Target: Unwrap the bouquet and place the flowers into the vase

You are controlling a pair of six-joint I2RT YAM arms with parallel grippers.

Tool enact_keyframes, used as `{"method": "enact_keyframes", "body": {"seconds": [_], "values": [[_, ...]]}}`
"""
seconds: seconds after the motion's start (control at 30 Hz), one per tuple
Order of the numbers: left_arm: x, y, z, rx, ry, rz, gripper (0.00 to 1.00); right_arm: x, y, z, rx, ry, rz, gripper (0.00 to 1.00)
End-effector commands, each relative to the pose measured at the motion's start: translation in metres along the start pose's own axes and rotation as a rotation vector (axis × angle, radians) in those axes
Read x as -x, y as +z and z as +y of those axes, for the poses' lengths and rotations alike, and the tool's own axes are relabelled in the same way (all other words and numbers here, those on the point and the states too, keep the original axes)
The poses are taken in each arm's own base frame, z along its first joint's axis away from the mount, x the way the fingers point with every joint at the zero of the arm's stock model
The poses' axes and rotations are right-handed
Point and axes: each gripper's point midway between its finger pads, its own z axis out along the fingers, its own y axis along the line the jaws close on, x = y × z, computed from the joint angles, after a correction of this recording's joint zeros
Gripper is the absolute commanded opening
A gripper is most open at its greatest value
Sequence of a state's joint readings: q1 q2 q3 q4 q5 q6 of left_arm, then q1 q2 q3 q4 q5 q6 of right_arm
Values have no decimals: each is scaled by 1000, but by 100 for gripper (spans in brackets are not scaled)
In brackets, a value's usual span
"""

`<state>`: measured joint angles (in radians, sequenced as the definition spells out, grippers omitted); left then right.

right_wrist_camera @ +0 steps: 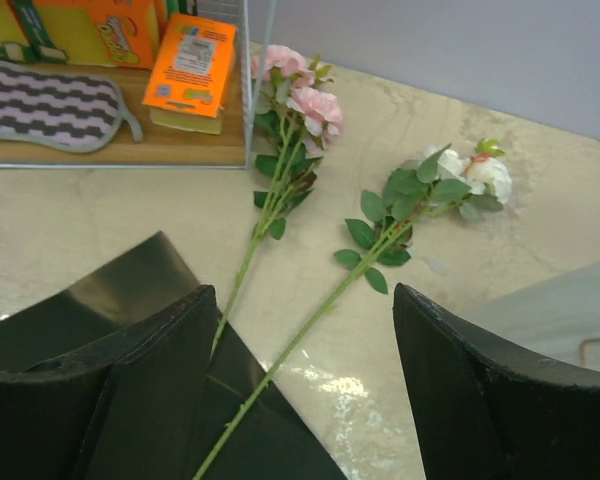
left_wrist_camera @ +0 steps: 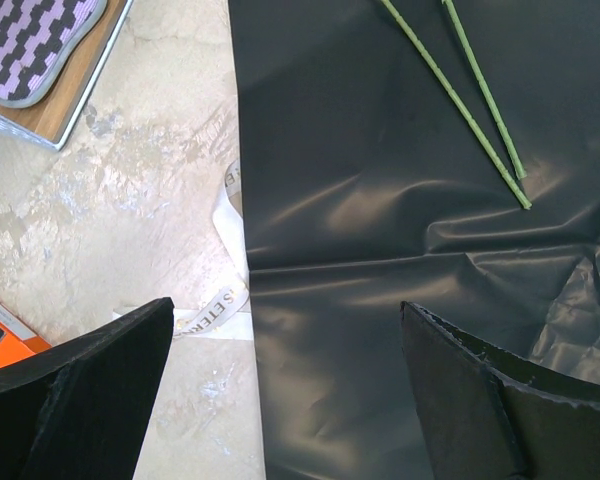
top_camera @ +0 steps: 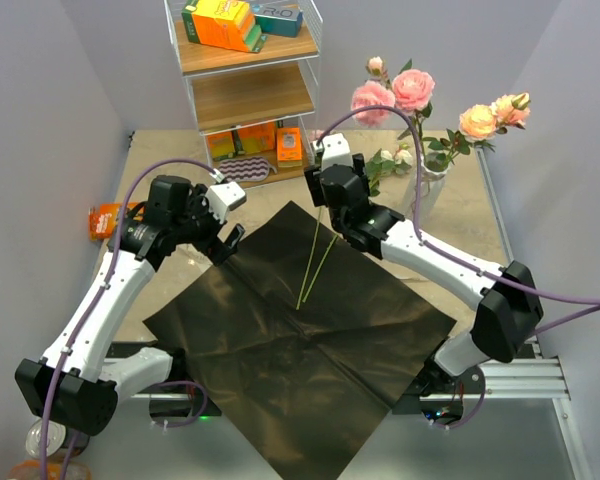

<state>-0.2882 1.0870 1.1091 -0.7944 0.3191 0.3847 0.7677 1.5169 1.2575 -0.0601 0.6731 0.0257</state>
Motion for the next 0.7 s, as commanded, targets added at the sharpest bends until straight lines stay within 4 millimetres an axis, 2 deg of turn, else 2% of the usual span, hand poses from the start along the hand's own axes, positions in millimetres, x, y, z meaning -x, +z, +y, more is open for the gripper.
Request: {"method": "enact_keyframes", "body": {"seconds": [0.0,0.2,0.27,0.33,0.43,0.53,0.57,0.6,0.67], "values": [[11,-8,0,8,0,-44,99,47,-16,-27,-157,53,-132,75],[6,-3,-2,-2,-8,-39,99,91,-35,-39,-165,92,-238,75],[5,-2,-1,1,-7,-35,99,103,-43,-33,-126,81,-269,74],[6,-1,0,2,-8,-38,99,104,-45,-23,-89,66,-270,74],[8,-2,0,4,-7,-43,99,91,-43,1,-47,4,-244,73],[8,-2,0,2,-11,-45,99,61,-33,27,-38,-65,-189,73],[8,-2,0,2,-11,-45,99,53,-30,30,-55,-81,-171,73],[8,-2,0,3,-12,-43,99,36,-21,41,-56,-111,-138,73],[8,-2,1,8,-10,-43,99,23,-13,52,-36,-104,-108,73]]}}
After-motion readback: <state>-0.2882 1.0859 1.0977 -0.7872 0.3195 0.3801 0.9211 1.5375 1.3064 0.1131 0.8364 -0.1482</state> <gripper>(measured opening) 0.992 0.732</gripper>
